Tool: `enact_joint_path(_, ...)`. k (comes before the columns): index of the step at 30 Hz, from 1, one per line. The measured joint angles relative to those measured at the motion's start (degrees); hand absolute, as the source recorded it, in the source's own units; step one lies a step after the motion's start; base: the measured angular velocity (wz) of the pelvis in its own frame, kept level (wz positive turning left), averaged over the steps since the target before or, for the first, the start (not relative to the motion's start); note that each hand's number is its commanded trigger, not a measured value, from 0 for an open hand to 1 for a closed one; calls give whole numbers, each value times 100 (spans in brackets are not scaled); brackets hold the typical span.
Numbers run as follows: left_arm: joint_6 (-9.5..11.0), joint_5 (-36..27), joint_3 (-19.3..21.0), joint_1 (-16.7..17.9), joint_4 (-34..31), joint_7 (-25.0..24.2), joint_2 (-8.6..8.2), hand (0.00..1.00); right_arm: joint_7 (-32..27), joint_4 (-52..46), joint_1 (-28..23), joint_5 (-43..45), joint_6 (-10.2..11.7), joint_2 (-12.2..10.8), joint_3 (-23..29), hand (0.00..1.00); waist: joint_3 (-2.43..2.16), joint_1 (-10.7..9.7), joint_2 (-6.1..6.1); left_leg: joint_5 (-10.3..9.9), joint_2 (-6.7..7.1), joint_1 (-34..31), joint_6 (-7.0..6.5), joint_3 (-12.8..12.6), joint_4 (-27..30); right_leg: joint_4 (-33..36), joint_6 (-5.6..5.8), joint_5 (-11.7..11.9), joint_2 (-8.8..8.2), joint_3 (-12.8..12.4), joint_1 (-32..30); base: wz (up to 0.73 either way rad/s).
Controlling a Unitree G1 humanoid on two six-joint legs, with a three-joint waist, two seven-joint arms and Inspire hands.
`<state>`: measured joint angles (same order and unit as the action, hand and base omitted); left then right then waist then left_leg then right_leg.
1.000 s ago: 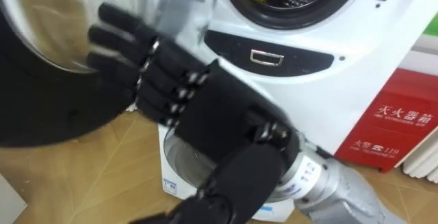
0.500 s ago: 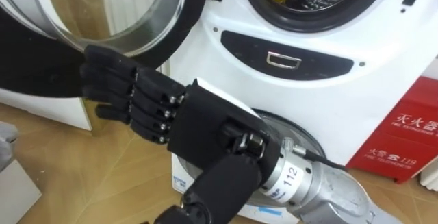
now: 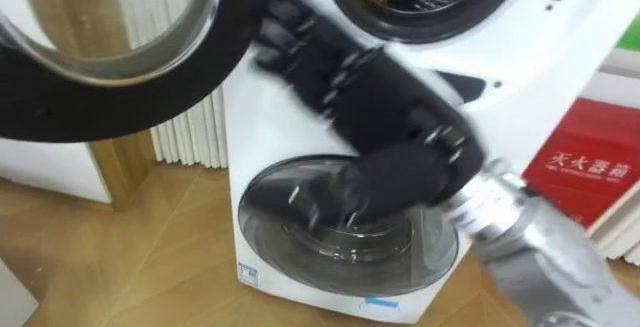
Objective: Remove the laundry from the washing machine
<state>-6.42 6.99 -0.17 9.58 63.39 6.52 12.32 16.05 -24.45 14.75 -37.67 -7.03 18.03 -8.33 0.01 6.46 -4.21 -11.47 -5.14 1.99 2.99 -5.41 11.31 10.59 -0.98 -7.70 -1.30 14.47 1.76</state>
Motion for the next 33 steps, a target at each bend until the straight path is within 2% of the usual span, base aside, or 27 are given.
enact_joint_path(5,-5,36,115,20,2,96,-14,0,-495,3,1,-37,3,83,369,0,-9,-49,31,1,-3,74,1,-37,-43,4,0,0,1,-58,42,-5)
enact_joint_path(10,-75,44,119,41,-50,175,-15,0,-826,100,1,-18,-3,204,449,0,-21,-39,2,1,2,80,0,-59,-42,-2,1,-1,0,-89,38,-1)
enact_joint_path(16,-80,215,128,67,-60,185,-11,0,-1201,189,202,205,-1,195,449,0,4,5,-15,1,8,62,-1,-33,-46,-52,-8,-18,-2,-37,61,3)
enact_joint_path(20,-119,218,120,25,-122,192,25,0,-1431,969,830,198,18,188,320,0,28,36,-23,3,1,114,-1,8,-29,-90,-8,-20,12,-34,142,5)
enact_joint_path(22,-131,217,112,26,-153,191,36,0,-1505,1164,918,198,11,182,263,0,59,65,-51,3,-3,128,-1,21,-25,-89,-8,-20,17,-28,162,3)
enact_joint_path(26,-261,218,120,-4,-141,191,35,0,-1606,1256,922,439,-1,179,167,0,65,132,-62,-22,-26,41,1,97,72,-75,-1,-24,34,-13,163,10)
enact_joint_path(28,-301,218,118,0,-142,191,34,0,-1637,1419,1000,639,5,181,140,0,77,173,-48,-145,-69,-75,16,111,370,34,-13,-94,49,-13,144,6)
enact_joint_path(31,-298,224,148,51,-148,181,44,0,-1762,1858,1103,1013,6,180,113,0,137,308,38,-579,-235,-288,72,144,1142,509,-99,-440,120,-14,87,2)
enact_joint_path(32,-299,220,202,27,-145,164,60,0,-1822,1974,1102,1251,6,172,113,0,118,307,13,-707,-292,-383,98,164,1370,726,-128,-598,136,-9,27,13)
enact_joint_path(33,-300,216,226,37,-141,153,73,0,-1862,2010,1102,1320,6,172,113,0,115,315,9,-751,-316,-419,112,170,1450,804,-139,-664,145,-3,5,17)
